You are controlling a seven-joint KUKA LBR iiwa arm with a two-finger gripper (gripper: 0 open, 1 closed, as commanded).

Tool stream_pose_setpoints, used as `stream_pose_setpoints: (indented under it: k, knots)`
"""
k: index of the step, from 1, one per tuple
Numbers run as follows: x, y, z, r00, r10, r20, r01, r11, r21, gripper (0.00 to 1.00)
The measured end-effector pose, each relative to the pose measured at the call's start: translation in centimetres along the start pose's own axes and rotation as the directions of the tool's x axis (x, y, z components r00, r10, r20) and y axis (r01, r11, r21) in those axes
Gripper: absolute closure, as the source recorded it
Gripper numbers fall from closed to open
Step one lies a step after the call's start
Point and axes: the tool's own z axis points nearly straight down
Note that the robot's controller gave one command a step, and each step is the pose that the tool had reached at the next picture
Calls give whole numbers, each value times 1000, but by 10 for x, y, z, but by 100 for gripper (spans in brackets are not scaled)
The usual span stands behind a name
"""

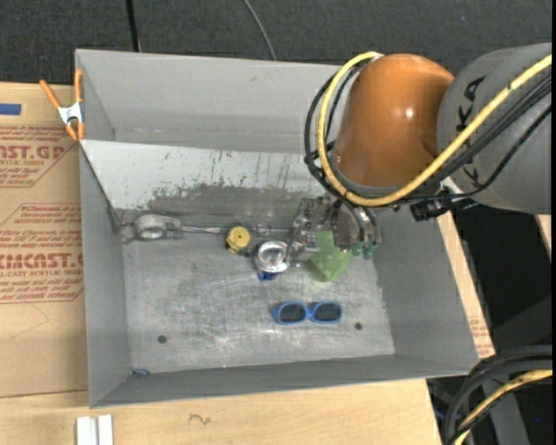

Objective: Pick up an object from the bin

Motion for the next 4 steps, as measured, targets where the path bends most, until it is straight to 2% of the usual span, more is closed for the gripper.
stream_pose_setpoints:
  k: [1, 2, 3, 4]
  knots:
    - [13, 37, 153, 1000, 5, -17, -5, 1000, 0, 100]
    - [11, 37, 149, 1000, 6, -12, -6, 1000, -1, 0]
    - [26, -34, 145, 999, -48, -14, 48, 999, 3, 0]
    - [25, -29, 145, 999, -53, -13, 53, 999, -1, 100]
